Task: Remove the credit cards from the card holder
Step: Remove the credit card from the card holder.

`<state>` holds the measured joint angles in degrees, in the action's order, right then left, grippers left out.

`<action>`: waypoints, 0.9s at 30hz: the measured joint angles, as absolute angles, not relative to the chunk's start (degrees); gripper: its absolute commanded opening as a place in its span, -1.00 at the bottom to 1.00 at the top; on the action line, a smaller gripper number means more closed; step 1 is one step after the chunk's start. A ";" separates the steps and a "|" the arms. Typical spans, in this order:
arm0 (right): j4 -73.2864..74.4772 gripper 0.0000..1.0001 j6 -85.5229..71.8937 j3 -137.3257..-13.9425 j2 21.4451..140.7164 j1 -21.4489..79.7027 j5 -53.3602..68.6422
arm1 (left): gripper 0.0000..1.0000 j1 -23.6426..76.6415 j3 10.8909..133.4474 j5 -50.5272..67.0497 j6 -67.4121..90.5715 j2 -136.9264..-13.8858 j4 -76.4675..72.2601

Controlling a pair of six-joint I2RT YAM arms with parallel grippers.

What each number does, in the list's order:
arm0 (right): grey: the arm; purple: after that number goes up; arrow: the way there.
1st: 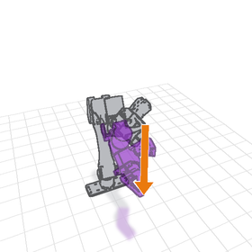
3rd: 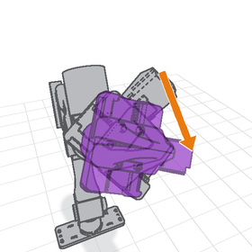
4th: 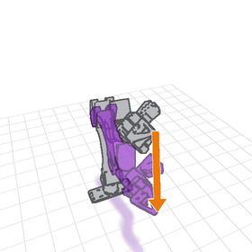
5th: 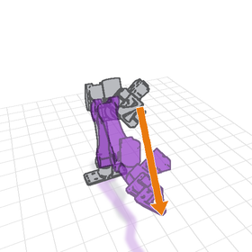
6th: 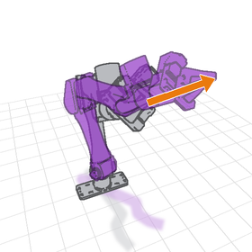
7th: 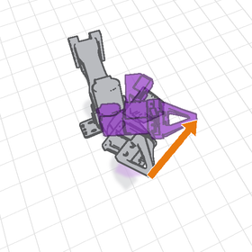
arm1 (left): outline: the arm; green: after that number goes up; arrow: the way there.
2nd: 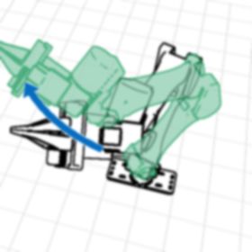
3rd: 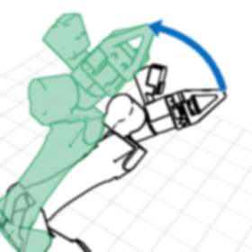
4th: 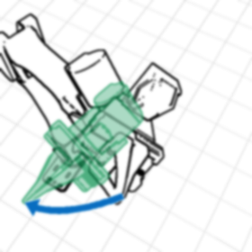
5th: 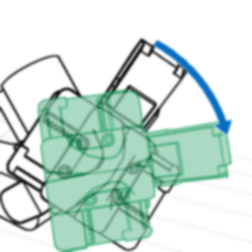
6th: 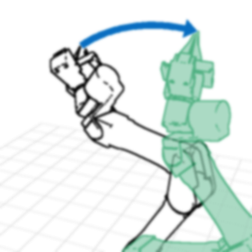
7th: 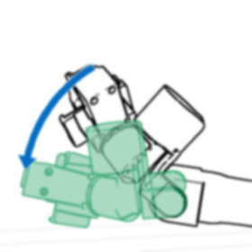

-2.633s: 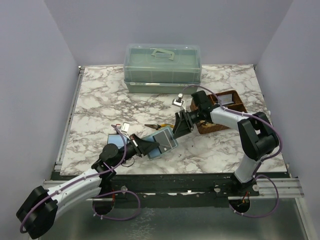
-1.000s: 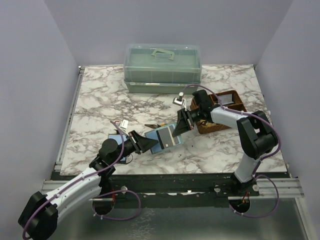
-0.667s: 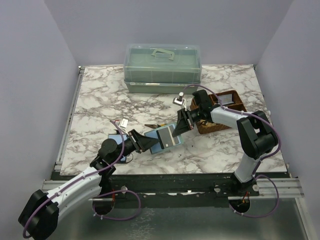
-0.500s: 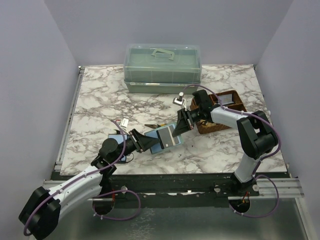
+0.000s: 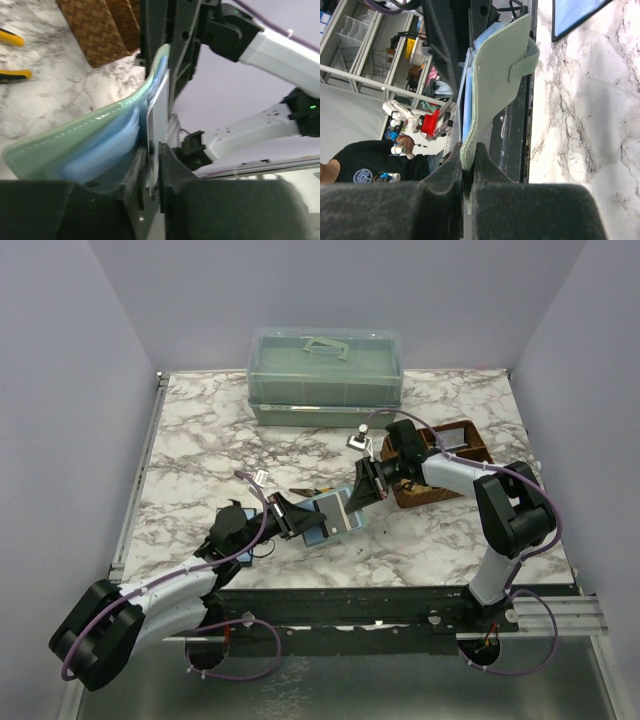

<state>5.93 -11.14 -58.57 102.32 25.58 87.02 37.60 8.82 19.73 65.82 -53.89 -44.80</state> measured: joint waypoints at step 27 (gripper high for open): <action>5.67 -1.00 -11.16 -58.33 102.37 25.76 86.19 | -1.00 30.81 6.07 23.70 65.28 -34.17 -28.42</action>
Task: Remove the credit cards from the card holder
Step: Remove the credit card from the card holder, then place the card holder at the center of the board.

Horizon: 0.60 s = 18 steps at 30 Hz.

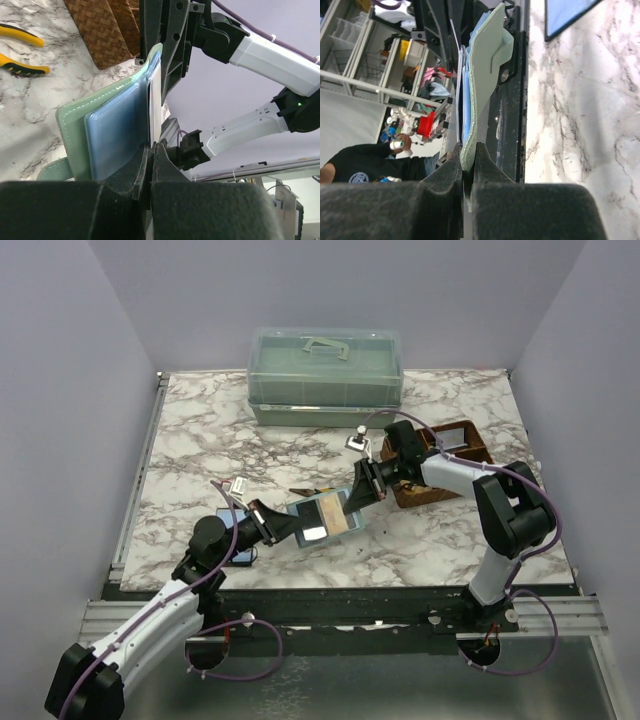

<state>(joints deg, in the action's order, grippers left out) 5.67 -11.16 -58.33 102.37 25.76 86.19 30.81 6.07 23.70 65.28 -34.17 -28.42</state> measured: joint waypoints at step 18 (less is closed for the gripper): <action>18.72 -0.50 -1.76 -60.27 111.02 25.50 66.89 | -1.00 26.96 12.08 22.09 60.49 -26.85 -14.63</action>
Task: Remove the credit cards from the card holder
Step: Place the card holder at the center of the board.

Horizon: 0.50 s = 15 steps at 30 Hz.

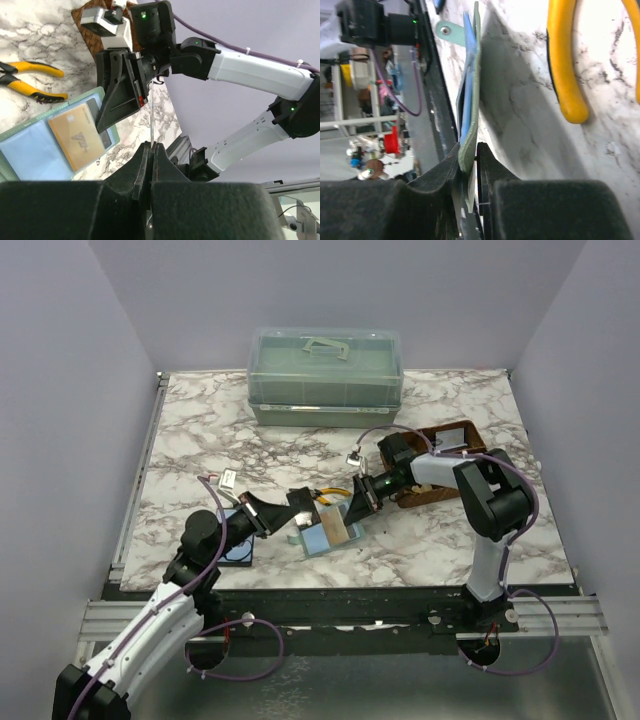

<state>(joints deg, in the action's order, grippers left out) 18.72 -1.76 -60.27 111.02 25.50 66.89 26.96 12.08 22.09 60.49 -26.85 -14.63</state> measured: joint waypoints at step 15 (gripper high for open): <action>25.89 0.09 8.71 -64.25 103.22 25.39 49.67 | -1.00 26.96 10.20 28.18 62.54 -41.93 -30.00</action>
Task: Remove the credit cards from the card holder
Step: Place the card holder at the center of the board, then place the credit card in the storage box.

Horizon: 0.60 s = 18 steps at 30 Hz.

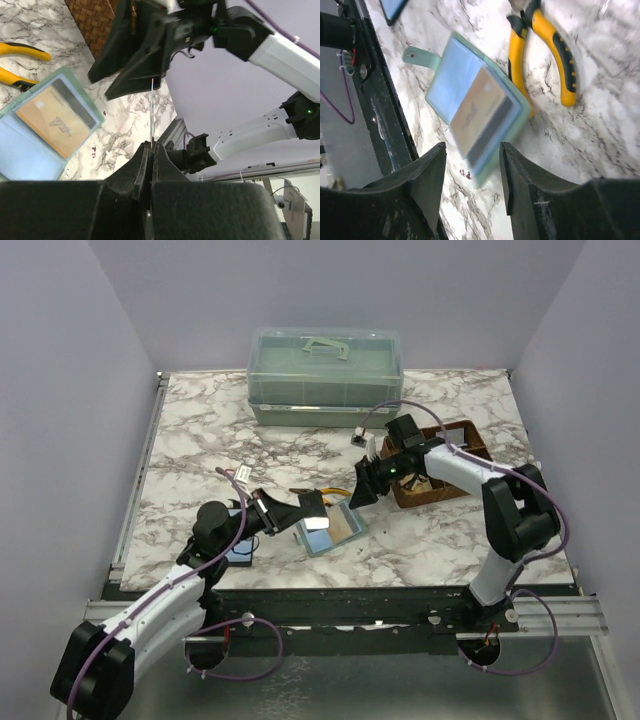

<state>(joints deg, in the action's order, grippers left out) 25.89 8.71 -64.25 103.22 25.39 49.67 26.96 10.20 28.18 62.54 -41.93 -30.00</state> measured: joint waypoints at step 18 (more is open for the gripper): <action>19.11 0.29 7.55 -59.90 95.33 22.52 80.93 | -1.00 37.28 16.08 29.36 57.10 -60.53 -45.60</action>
<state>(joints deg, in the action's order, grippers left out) 19.11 7.55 -59.90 95.33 22.52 80.93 37.28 16.08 29.36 57.10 -60.53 -45.60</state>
